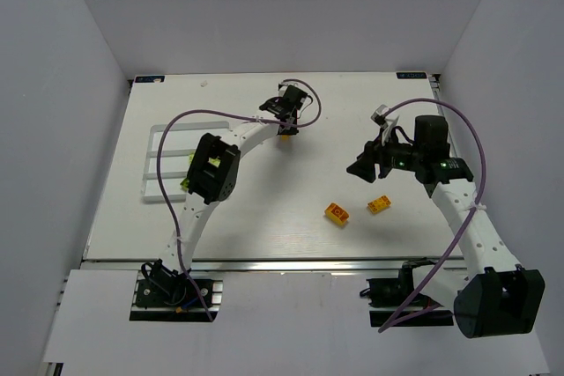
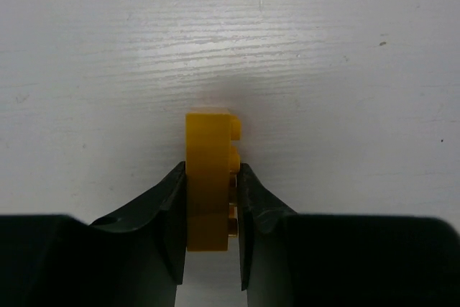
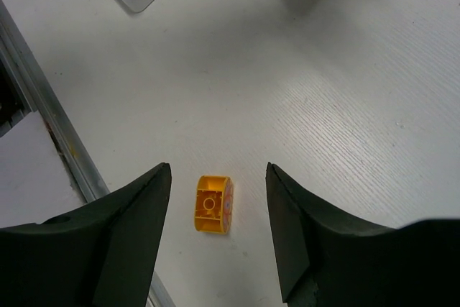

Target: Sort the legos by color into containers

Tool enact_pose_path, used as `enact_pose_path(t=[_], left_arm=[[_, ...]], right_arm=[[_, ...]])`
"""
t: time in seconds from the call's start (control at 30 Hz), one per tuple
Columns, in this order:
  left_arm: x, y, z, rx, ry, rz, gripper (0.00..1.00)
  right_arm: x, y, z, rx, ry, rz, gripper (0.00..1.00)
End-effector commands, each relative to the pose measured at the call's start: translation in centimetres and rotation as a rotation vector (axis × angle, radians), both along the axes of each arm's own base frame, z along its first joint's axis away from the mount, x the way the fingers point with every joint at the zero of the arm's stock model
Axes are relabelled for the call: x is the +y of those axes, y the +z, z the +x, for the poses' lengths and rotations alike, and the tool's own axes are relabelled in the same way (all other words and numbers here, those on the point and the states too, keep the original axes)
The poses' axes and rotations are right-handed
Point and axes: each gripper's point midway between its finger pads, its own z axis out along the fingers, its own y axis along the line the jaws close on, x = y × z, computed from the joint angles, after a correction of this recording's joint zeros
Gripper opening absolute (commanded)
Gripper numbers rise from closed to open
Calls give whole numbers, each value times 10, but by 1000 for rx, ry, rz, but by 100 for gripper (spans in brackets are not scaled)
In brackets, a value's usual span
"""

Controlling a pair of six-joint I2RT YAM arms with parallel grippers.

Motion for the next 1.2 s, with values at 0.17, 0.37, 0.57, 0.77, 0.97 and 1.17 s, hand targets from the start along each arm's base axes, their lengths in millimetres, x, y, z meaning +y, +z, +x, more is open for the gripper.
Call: enact_pose_path(t=[0.17, 0.37, 0.57, 0.77, 0.97, 1.17], left_arm=[[3, 78, 1, -127, 19, -69, 10], [62, 133, -24, -186, 147, -147, 0], [153, 137, -40, -167, 445, -211, 0], [227, 119, -52, -97, 777, -206, 0], [258, 95, -50, -55, 916, -229, 1], [270, 67, -45, 19, 960, -275, 11]], right_arm=[[-3, 3, -4, -12, 12, 26, 58], [-6, -4, -1, -8, -5, 16, 46], [-7, -11, 2, 15, -16, 11, 42], [-8, -16, 4, 31, -29, 3, 42], [-9, -18, 6, 29, -34, -1, 43], [-9, -22, 8, 39, -36, -9, 44]])
